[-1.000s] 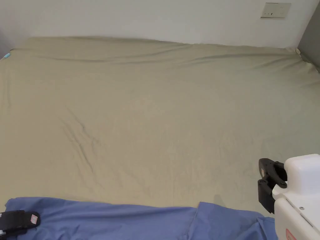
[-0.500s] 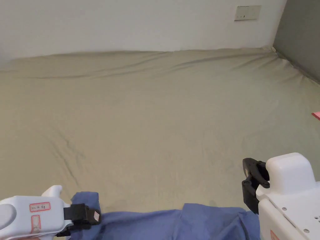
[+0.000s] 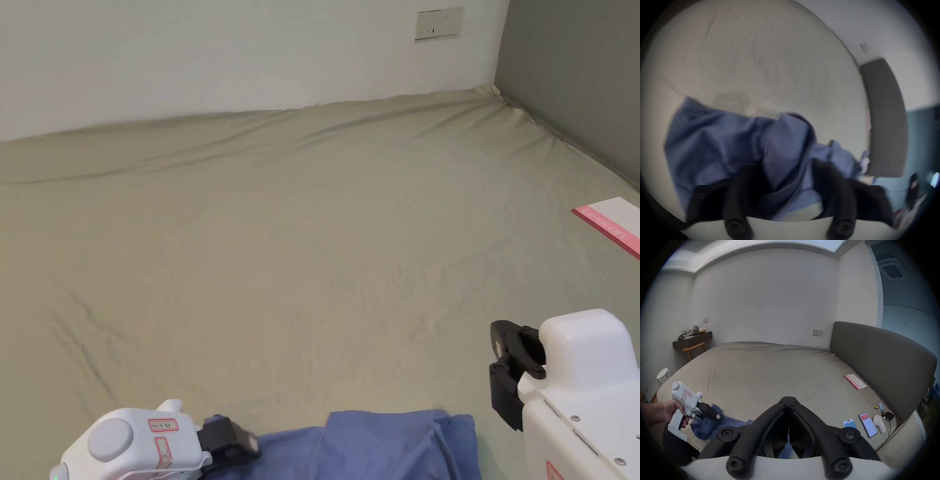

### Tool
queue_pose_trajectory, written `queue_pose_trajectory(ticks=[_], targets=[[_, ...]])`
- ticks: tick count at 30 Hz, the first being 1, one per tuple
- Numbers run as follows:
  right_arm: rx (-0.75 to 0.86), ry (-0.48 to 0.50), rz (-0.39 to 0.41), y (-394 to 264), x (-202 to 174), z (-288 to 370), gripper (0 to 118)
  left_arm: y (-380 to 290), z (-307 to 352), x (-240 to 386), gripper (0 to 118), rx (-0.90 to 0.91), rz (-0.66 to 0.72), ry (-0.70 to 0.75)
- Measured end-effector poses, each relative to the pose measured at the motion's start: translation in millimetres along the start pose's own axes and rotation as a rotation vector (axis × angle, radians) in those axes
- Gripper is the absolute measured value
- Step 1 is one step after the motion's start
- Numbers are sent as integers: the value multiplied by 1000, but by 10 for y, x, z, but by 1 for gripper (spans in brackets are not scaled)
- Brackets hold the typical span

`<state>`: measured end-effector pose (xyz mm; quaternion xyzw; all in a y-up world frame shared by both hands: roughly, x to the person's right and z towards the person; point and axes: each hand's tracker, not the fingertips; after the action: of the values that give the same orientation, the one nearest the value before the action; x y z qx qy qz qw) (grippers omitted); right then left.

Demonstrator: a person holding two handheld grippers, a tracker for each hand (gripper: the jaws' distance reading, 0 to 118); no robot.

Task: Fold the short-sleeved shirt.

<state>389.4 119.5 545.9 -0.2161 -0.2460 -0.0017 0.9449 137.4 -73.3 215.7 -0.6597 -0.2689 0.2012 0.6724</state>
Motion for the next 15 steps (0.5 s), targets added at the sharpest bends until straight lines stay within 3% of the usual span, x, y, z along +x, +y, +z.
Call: queue_pose_trajectory(ticks=[4,7,9,10,12,14,15], targets=[[-1,0,-5,4,-8,-7,3,-16,132,91,115,-61,117,-260],[4,4,-3,28,-40,-5,3,-18,387,156,115,-41,31,-331],[9,8,1,45,-73,5,3,-17,606,171,105,41,-69,-310],[12,11,3,53,-90,8,3,-15,714,166,93,89,-131,-256],[14,17,10,68,-135,12,3,-45,872,143,42,181,-244,-137],[16,24,18,77,-181,18,3,-125,953,95,1,273,-354,-14],[17,27,21,84,-204,21,3,-170,967,72,0,312,-395,38]])
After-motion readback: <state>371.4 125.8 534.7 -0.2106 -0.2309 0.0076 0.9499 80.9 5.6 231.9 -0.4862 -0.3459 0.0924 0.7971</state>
